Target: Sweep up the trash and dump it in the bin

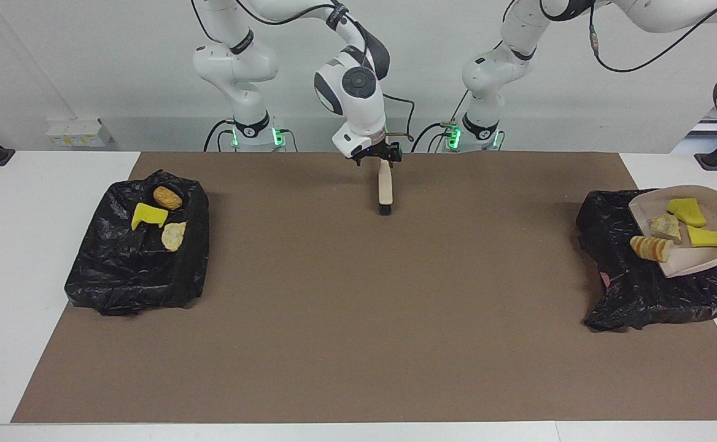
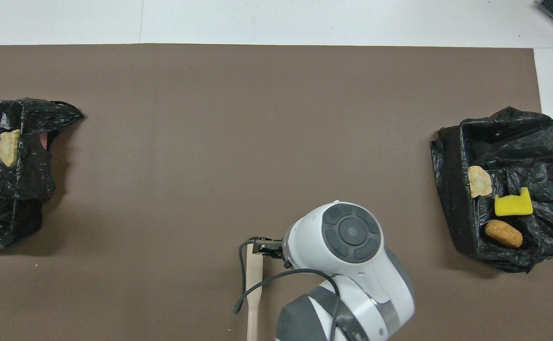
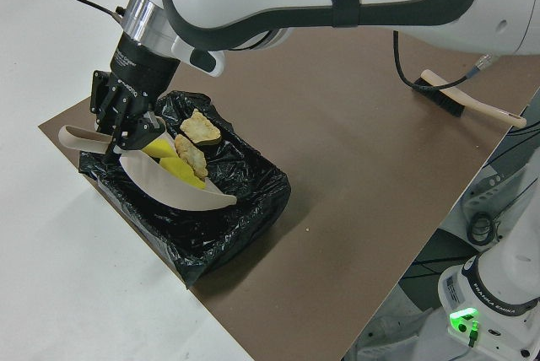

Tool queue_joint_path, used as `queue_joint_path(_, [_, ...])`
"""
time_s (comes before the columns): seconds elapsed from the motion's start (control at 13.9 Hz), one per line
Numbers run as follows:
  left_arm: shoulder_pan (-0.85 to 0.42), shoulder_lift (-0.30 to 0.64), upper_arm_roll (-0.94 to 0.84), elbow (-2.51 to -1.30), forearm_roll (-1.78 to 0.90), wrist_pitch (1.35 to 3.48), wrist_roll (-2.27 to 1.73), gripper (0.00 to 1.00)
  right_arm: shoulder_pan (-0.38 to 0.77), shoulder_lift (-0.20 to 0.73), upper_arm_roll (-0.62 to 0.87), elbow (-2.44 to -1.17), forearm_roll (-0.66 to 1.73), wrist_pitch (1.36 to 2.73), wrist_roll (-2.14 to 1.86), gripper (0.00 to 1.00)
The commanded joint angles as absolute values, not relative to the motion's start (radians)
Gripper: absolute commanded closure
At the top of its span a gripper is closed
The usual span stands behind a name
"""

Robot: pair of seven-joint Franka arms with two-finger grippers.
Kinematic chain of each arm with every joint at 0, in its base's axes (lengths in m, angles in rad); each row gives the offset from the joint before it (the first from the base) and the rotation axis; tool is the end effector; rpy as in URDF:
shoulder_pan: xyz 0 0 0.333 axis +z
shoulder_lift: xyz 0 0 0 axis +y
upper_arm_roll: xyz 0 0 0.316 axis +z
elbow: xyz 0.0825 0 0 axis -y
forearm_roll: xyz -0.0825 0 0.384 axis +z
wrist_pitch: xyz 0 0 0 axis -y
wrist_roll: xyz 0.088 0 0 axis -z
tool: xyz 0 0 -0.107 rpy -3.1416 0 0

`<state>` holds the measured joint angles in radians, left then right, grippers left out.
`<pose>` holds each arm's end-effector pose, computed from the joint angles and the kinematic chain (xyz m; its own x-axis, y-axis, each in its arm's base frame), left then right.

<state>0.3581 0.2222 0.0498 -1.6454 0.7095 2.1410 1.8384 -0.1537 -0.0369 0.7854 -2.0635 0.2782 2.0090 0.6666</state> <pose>0.5942 0.2839 0.5207 -0.1433 -0.7495 -0.6463 -0.9862 0.1626 0.0302 0.4247 0.3344 0.4441 0.9755 -0.1424 -0.1675 -0.1677 -0.9746 -0.1483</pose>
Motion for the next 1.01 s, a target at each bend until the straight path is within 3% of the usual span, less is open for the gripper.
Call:
queue_joint_path(0.0, [0.324, 0.167, 0.061, -1.709, 0.880, 2.145, 1.761, 1.00, -0.242, -0.084, 0.793, -1.990, 0.268, 1.892, 0.591, 0.00])
queue_joint_path(0.57, [0.284, 0.104, 0.060, -1.707, 1.147, 2.108, 1.664, 1.00, -0.273, -0.092, 0.756, -1.918, 0.264, 1.862, 0.577, 0.00])
queue_joint_path(0.93, [0.212, 0.058, 0.048, -1.715, 1.111, 1.973, 1.588, 1.00, -0.314, -0.092, 0.744, -1.856, 0.230, 1.839, 0.578, 0.00])
